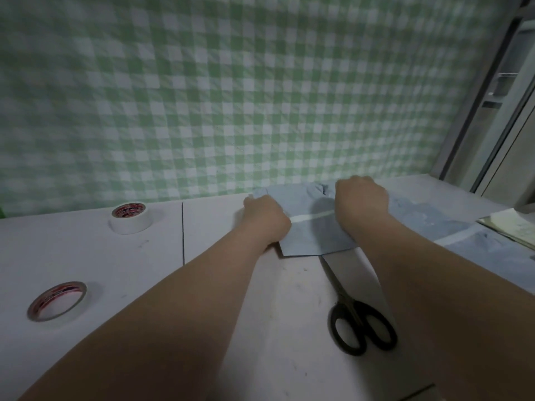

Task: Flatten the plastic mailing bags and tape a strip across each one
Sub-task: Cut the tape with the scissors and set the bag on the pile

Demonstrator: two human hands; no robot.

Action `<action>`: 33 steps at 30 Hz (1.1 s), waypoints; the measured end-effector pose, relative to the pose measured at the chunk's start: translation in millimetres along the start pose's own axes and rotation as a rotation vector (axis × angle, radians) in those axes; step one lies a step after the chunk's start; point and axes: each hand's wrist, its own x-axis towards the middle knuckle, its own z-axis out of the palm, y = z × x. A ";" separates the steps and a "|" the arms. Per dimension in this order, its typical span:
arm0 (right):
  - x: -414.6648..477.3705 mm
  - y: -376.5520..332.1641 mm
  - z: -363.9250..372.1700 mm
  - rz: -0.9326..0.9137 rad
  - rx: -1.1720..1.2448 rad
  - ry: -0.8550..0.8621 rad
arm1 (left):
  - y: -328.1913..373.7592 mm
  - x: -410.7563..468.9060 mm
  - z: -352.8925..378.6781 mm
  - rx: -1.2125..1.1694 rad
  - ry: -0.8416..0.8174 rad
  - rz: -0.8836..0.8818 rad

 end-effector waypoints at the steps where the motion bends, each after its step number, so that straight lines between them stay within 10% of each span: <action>1: -0.4 -4.5 2.2 -0.024 0.023 0.013 | -1.3 -2.2 1.6 0.068 0.026 0.030; 12: -22.9 -28.9 26.4 -0.045 0.157 -0.424 | -25.8 -28.1 0.3 0.771 -0.125 0.104; 22: -95.2 -105.2 -54.4 -0.186 0.334 -0.025 | -83.9 -95.9 -93.0 0.434 0.084 0.172; 33: -203.7 -209.4 -95.6 -0.486 0.491 0.030 | -232.7 -206.9 -212.9 0.811 0.245 -0.373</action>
